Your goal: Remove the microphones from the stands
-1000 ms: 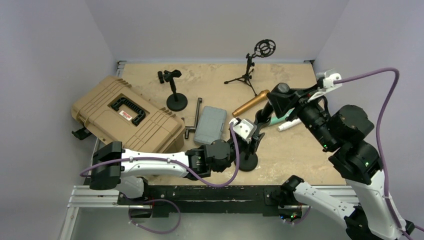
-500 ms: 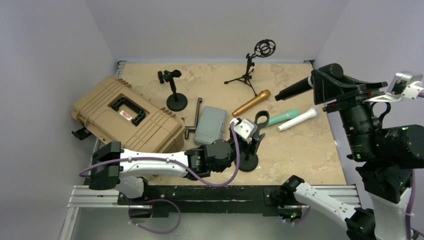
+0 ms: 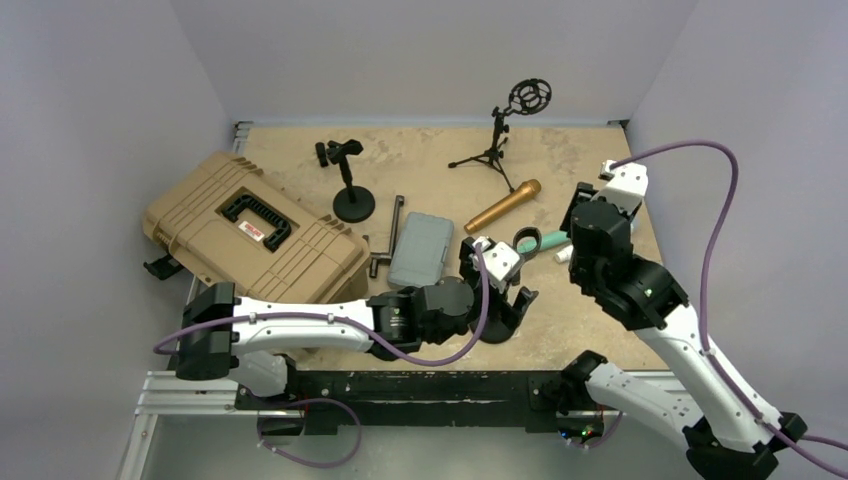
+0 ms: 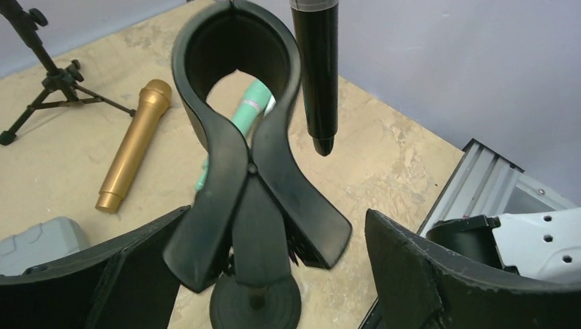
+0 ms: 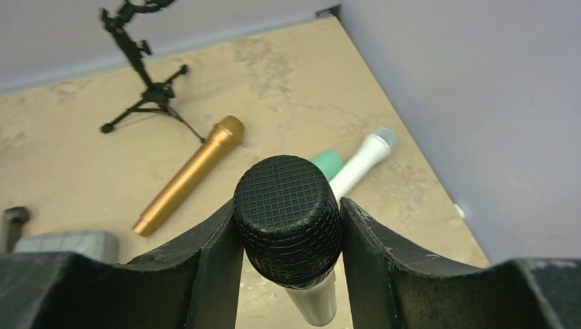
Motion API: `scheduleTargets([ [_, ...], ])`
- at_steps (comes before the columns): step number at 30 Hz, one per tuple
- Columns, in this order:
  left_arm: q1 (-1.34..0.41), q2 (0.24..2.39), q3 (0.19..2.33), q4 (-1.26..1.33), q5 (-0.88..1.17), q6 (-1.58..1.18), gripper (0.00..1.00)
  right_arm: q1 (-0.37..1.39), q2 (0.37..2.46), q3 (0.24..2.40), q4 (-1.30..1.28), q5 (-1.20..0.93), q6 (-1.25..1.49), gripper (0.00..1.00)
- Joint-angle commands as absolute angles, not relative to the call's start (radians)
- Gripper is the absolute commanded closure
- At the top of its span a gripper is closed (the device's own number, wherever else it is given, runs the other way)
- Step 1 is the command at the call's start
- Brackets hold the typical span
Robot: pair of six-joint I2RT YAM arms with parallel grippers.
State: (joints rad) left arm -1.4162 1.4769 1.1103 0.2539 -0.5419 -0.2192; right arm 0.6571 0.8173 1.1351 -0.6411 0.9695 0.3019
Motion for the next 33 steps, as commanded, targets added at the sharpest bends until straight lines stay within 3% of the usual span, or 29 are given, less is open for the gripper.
scheduleTargets([
  [1, -1.42, 1.418, 1.125, 0.217, -0.483, -0.25, 0.04, 0.559, 0.844, 1.112, -0.641, 1.035, 0.415, 1.0],
  [3, -1.42, 1.401, 1.123, 0.21, -0.477, -0.239, 0.0, 0.461, 0.873, 1.089, -0.613, 0.924, 0.402, 1.0],
  [15, -1.409, 1.167, 1.055, 0.149, -0.4, -0.212, 0.0, 0.13, 1.055, 0.897, -0.433, 0.443, 0.564, 1.0],
  [22, -1.408, 0.973, 0.975, 0.095, -0.339, -0.253, 0.0, -0.163, 1.17, 0.774, -0.291, 0.122, 0.66, 1.0],
  [33, -1.408, 0.755, 0.829, 0.057, -0.34, -0.385, 0.02, -0.399, 1.36, 0.695, -0.101, 0.089, 0.766, 1.0],
])
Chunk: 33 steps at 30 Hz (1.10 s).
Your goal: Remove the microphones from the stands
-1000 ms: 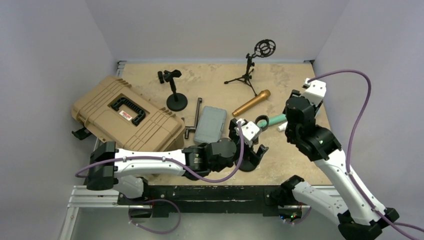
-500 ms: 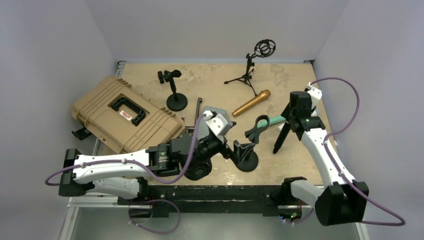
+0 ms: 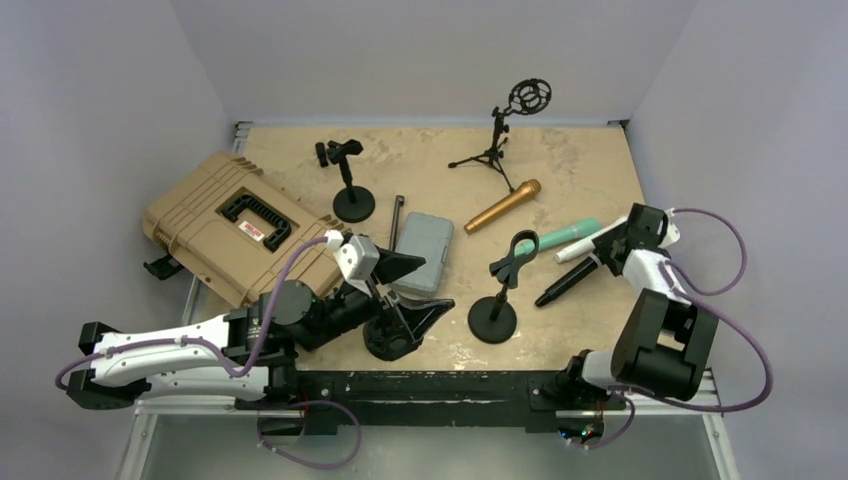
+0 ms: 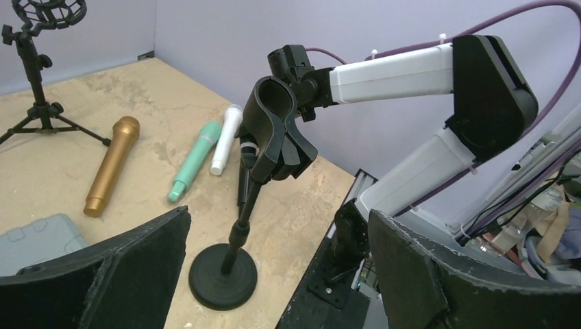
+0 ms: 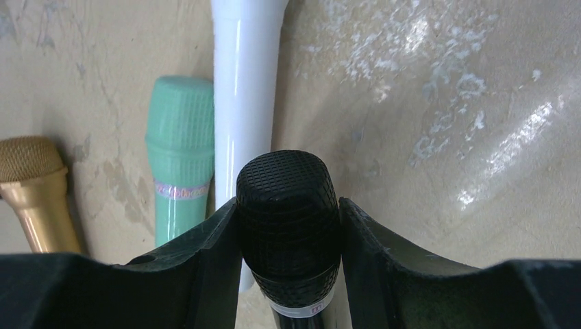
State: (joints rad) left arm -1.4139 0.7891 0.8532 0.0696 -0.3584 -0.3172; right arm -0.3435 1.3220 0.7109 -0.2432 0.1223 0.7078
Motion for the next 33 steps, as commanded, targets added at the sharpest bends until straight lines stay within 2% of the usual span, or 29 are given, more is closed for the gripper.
scheduleTargets([
  [1, -1.408, 0.747, 0.825, 0.055, -0.339, -0.394, 0.02, -0.419, 1.377, 0.697, -0.096, 0.084, 0.768, 0.99],
  [4, -1.408, 0.739, 0.829, 0.046, -0.339, -0.417, 0.02, -0.453, 1.414, 0.699, -0.086, 0.055, 0.777, 0.95],
  [10, -1.408, 0.774, 0.939, -0.09, -0.309, -0.417, 0.02, -0.457, 1.381, 0.662, -0.047, 0.058, 0.769, 0.69],
  [17, -1.408, 0.742, 0.936, -0.114, -0.36, -0.409, 0.03, -0.457, 1.379, 0.676, -0.054, 0.043, 0.739, 0.51],
  [21, -1.408, 0.738, 0.957, -0.161, -0.381, -0.403, 0.03, -0.456, 1.36, 0.671, -0.059, 0.039, 0.722, 0.28],
  [24, -1.408, 0.731, 0.956, -0.171, -0.39, -0.407, 0.03, -0.454, 1.324, 0.666, -0.064, 0.034, 0.709, 0.18],
  [29, -1.408, 0.726, 0.976, -0.199, -0.388, -0.405, 0.03, -0.433, 1.254, 0.695, -0.118, 0.028, 0.67, 0.14],
  [33, -1.407, 0.73, 1.024, -0.247, -0.379, -0.387, 0.0, -0.338, 1.178, 0.716, -0.156, 0.003, 0.619, 0.14],
])
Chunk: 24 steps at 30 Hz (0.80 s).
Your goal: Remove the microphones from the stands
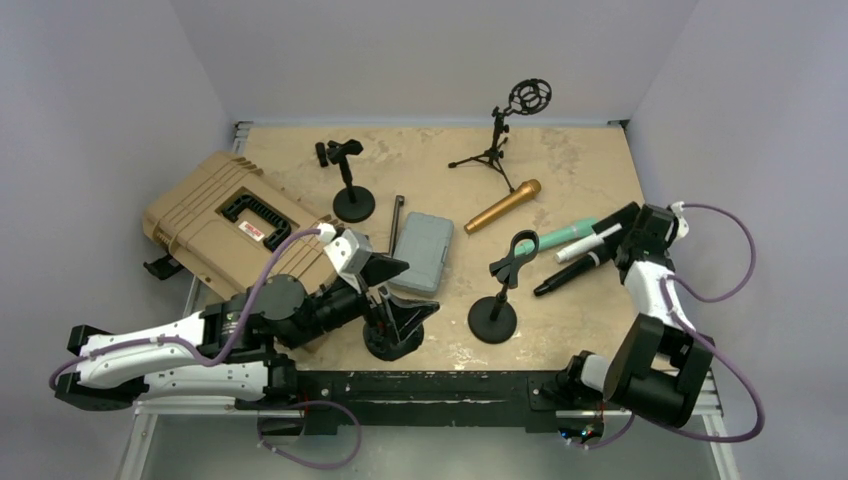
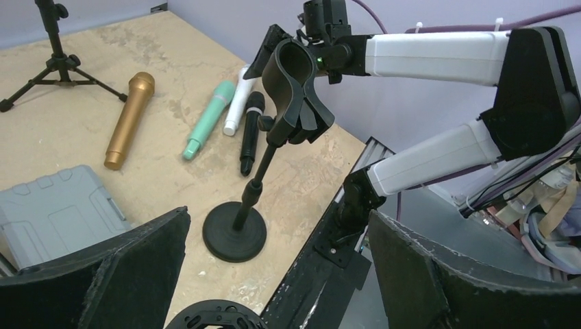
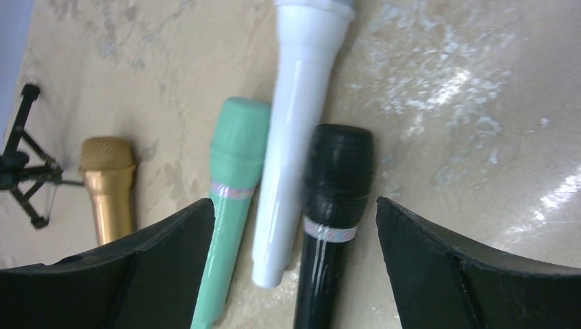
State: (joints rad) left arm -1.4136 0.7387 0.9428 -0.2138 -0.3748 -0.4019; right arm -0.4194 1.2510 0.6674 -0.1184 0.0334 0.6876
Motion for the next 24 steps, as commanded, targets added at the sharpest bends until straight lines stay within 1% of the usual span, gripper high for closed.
scheduleTargets([
  [1, -1.405, 0.736, 1.042, -0.265, -0.382, -0.386, 0.0, -0.305, 1.156, 0.725, -0.173, 0.002, 0.6, 0.13],
  [4, -1.374, 0.778, 1.112, -0.311, -0.328, -0.378, 0.0, -0.229, 1.073, 0.734, -0.18, -0.107, 0.522, 0.11],
  [6, -1.329, 0.824, 1.162, -0.349, -0.259, -0.393, 0.0, -0.204, 1.022, 0.748, -0.181, -0.227, 0.476, 0.05],
  [8, -1.271, 0.87, 1.194, -0.358, -0.166, -0.425, 0.0, -0.193, 0.978, 0.777, -0.21, -0.321, 0.453, 0.03],
  [12, -1.145, 0.986, 1.243, -0.315, 0.094, -0.503, 0.0, -0.187, 0.895, 0.817, -0.222, -0.495, 0.44, 0.02],
  [16, -1.011, 1.154, 1.308, -0.269, 0.364, -0.59, 0.0, -0.178, 0.878, 0.835, -0.231, -0.633, 0.47, 0.02],
  [20, -0.934, 1.29, 1.351, -0.199, 0.564, -0.631, 0.02, -0.175, 0.862, 0.855, -0.263, -0.637, 0.435, 0.02],
  [24, -0.907, 1.389, 1.387, -0.177, 0.62, -0.635, 0.02, -0.174, 0.859, 0.859, -0.288, -0.631, 0.41, 0.03],
])
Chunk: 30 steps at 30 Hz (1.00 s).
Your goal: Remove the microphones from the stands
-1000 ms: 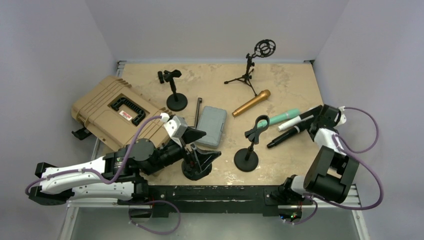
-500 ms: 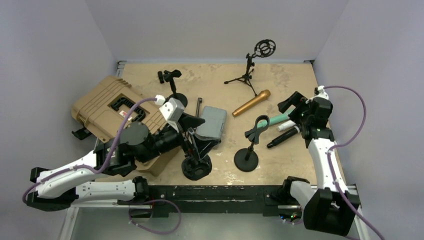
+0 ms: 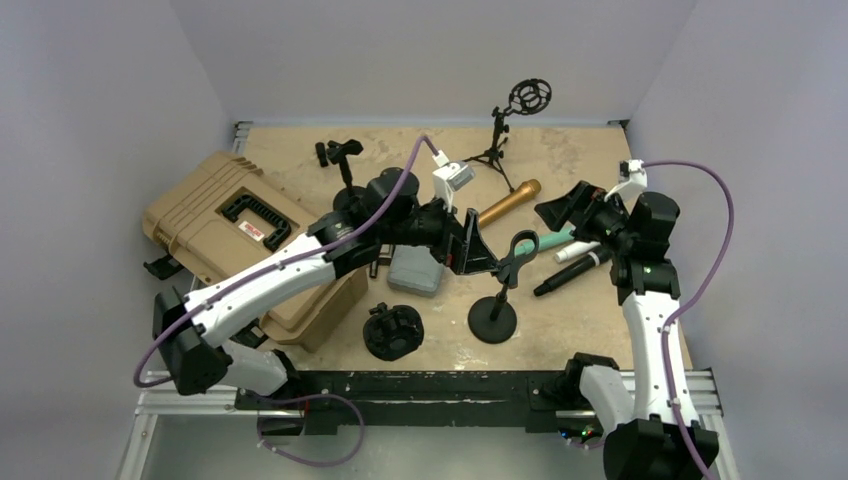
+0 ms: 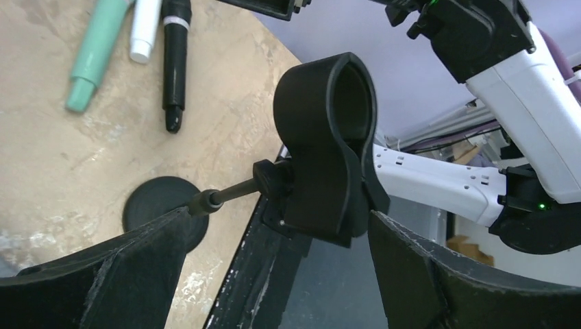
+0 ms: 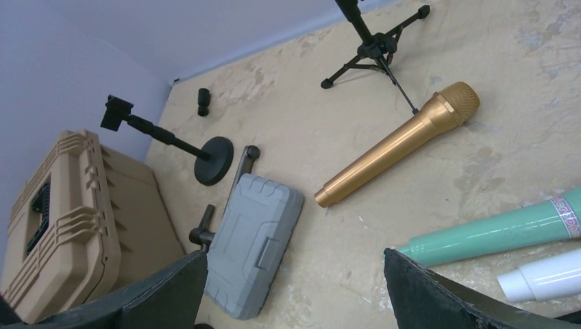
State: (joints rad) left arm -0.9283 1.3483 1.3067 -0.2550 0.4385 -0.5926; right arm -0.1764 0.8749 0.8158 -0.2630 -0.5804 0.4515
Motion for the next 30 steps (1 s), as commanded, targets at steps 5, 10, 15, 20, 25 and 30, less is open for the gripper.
scheduleTargets([
  [5, -0.892, 1.464, 1.403, -0.107, 0.67, -0.672, 0.0, -0.174, 0.857, 0.85, -0.273, -0.637, 0.413, 0.02],
  [10, -0.891, 1.489, 1.419, -0.099, 0.665, -0.678, 0.0, -0.175, 0.863, 0.848, -0.271, -0.632, 0.41, 0.03],
  [15, -0.89, 1.524, 1.427, -0.109, 0.64, -0.675, 0.03, -0.175, 0.871, 0.846, -0.262, -0.632, 0.416, 0.03],
  [20, -0.89, 1.555, 1.422, -0.153, 0.59, -0.638, 0.11, -0.175, 0.875, 0.842, -0.259, -0.63, 0.418, 0.03],
  [25, -0.89, 1.571, 1.344, -0.15, 0.54, -0.621, 0.19, -0.174, 0.877, 0.835, -0.25, -0.63, 0.419, 0.03],
  [30, -0.898, 1.59, 1.218, -0.06, 0.536, -0.656, 0.21, -0.173, 0.878, 0.825, -0.243, -0.631, 0.42, 0.03],
])
